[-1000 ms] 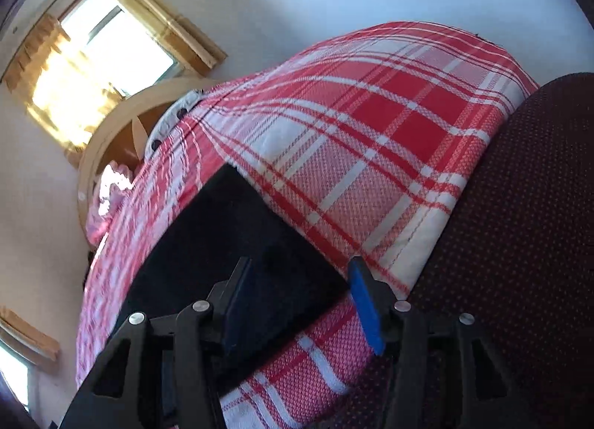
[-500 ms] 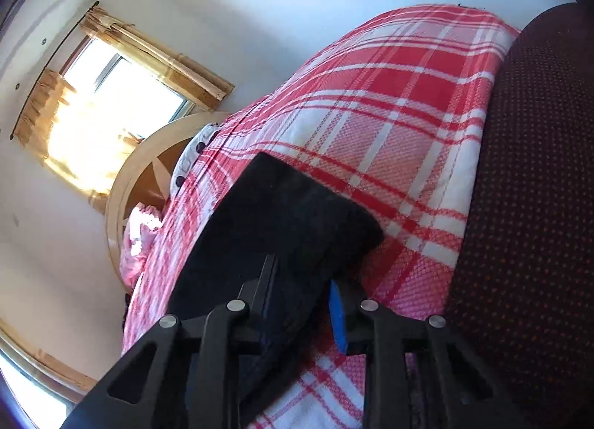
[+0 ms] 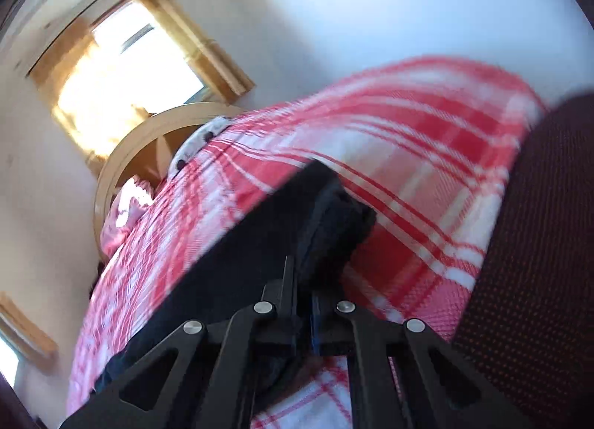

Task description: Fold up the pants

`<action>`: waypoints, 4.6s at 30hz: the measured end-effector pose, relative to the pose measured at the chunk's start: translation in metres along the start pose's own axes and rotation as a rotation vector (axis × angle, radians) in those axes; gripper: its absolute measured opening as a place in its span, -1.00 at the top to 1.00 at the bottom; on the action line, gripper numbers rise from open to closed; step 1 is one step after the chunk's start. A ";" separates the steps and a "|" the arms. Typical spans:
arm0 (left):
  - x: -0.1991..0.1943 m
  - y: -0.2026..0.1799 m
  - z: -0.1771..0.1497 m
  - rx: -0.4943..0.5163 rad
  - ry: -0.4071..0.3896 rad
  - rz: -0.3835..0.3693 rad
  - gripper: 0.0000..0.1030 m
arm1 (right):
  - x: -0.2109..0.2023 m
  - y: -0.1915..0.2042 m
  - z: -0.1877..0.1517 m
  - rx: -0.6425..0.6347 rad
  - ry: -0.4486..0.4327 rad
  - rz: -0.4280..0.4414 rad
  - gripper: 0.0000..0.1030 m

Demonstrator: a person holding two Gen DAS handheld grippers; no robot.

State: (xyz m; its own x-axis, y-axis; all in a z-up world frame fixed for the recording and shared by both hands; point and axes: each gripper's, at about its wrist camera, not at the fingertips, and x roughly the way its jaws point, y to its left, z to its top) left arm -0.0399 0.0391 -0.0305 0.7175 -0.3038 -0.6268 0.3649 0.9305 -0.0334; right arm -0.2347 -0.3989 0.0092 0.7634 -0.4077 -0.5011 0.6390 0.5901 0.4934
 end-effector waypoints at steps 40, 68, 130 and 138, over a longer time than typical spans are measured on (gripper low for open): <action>0.003 0.079 -0.004 -0.152 -0.012 0.056 -1.00 | -0.062 0.272 -0.268 -1.211 0.185 0.686 0.49; 0.006 0.066 0.005 -0.135 -0.003 0.012 -0.95 | 0.021 0.305 -0.183 -0.699 0.287 0.684 0.48; 0.004 -0.068 0.027 0.164 -0.130 0.036 -0.59 | -0.064 0.206 -0.143 -0.762 -0.213 0.202 0.29; 0.041 -0.054 0.017 0.070 0.067 0.043 -1.00 | 0.007 0.204 -0.176 -0.610 0.160 0.274 0.26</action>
State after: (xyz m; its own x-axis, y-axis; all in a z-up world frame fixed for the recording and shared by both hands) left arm -0.0199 -0.0275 -0.0410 0.6929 -0.2478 -0.6771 0.3773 0.9249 0.0476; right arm -0.1156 -0.1591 -0.0187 0.8365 -0.1076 -0.5373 0.2218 0.9631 0.1525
